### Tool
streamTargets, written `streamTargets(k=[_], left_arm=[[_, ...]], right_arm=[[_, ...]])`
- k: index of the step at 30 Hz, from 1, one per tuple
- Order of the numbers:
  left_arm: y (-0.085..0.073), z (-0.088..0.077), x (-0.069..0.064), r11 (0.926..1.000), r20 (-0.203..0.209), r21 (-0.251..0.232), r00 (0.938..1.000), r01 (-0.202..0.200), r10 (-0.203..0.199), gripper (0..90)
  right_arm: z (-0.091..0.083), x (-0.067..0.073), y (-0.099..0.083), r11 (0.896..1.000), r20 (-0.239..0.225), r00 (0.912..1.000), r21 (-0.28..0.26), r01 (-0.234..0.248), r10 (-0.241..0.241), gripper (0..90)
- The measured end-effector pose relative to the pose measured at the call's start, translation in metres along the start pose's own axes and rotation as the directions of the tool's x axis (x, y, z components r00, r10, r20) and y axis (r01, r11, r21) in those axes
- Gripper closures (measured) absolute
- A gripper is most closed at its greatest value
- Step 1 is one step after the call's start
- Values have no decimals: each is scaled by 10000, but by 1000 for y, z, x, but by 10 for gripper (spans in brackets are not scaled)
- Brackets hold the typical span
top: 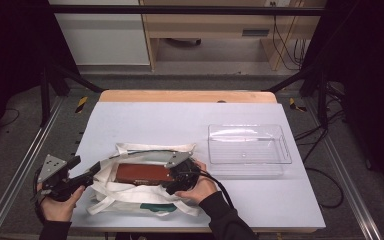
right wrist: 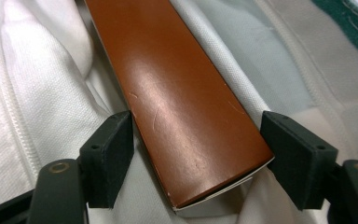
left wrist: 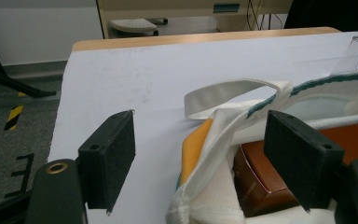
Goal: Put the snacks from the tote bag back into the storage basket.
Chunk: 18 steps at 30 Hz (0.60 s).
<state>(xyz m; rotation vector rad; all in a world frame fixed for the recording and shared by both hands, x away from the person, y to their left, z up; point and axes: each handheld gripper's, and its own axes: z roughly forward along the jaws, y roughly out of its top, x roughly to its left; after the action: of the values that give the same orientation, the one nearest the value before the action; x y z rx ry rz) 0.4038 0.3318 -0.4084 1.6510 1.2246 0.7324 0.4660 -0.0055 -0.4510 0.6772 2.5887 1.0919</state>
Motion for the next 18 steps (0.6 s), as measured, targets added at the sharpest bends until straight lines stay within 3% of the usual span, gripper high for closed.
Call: streamTargets(k=[10, 13, 18], left_arm=[[-1, 1, 2, 10000, -31, 95, 10000, 23, -23, 249], [-1, 1, 1, 9999, -12, 131, 10000, 0, 0, 249], [-1, 0, 0, 10000, -4, 74, 10000, -7, 7, 249]], right_arm=[[-12, 5, 9, 9938, -31, 9944, 339, 1060, -1059, 348], [-21, 2, 15, 9977, -417, 9969, 86, 669, -665, 368], [-29, 5, 24, 9976, -444, 9966, 46, 693, -690, 380]])
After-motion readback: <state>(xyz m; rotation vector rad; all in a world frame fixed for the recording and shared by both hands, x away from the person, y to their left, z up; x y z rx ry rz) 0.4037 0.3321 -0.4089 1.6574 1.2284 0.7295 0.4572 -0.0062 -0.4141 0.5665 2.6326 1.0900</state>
